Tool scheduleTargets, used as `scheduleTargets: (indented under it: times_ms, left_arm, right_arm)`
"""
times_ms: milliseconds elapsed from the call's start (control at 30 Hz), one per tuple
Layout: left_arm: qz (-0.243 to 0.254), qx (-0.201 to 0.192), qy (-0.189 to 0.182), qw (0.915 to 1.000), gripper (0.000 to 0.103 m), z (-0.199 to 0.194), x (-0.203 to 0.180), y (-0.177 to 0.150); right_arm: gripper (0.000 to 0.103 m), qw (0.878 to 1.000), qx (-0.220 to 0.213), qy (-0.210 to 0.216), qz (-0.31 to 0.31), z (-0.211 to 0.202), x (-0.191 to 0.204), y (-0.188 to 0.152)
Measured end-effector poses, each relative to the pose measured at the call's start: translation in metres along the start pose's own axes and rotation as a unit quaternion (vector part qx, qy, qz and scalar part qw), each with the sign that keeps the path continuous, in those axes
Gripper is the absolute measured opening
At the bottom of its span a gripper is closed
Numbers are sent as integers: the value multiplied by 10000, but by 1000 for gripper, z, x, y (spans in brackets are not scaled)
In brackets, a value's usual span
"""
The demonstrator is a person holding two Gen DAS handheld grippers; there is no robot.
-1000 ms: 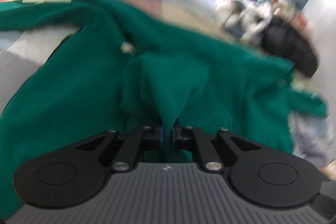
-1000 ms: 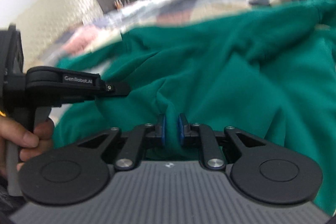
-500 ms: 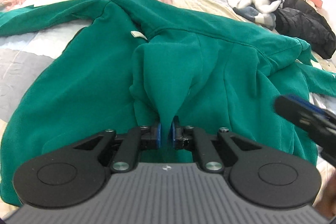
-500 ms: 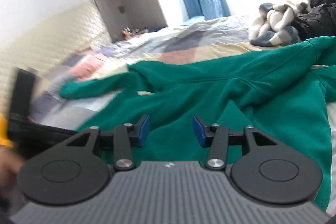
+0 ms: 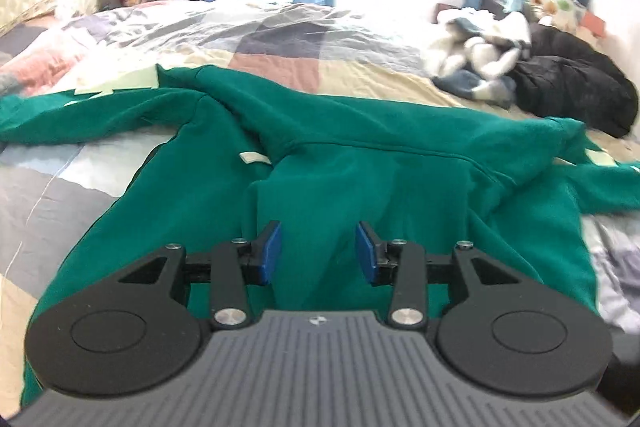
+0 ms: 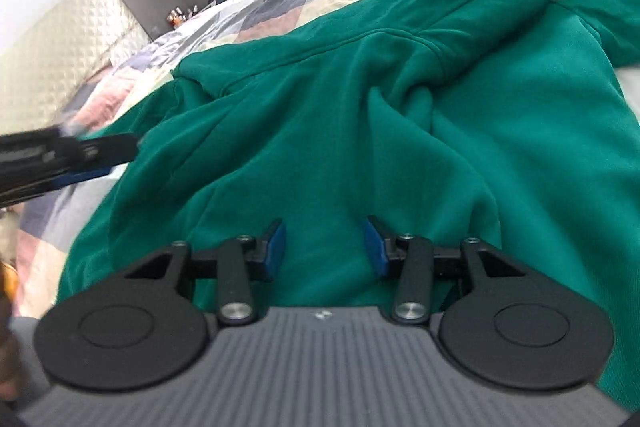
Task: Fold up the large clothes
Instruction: 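Open the left gripper and release the smoothed hoodie body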
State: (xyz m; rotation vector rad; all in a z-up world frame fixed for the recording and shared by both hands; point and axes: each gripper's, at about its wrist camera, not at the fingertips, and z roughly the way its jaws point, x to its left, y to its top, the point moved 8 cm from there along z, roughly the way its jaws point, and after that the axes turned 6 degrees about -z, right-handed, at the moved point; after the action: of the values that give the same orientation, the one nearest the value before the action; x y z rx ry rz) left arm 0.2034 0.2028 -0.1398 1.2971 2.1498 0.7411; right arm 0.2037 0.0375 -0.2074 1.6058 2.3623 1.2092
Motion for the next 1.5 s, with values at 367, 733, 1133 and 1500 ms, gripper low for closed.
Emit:
scheduleTargets:
  times_ms: [367,733,1133,1500]
  left_arm:
    - [-275,566,91,9980,45,63,15,-32]
    - [-311,578,77,9978,45,71,22,-40]
    - [-166,122,-245,9995,51,21,2,-21]
    - [57,-282,-860,9959,54,-53,-51,-11]
  right_arm:
    - [47,9988,-434,36,233,-19,-5,11]
    - [46,9996,-169,-207,57,10,-11,11]
    - [47,9883,-1365,-677,96,-77,-18,44]
    - [47,9720,-2025,-1136,376,-150,-50,62]
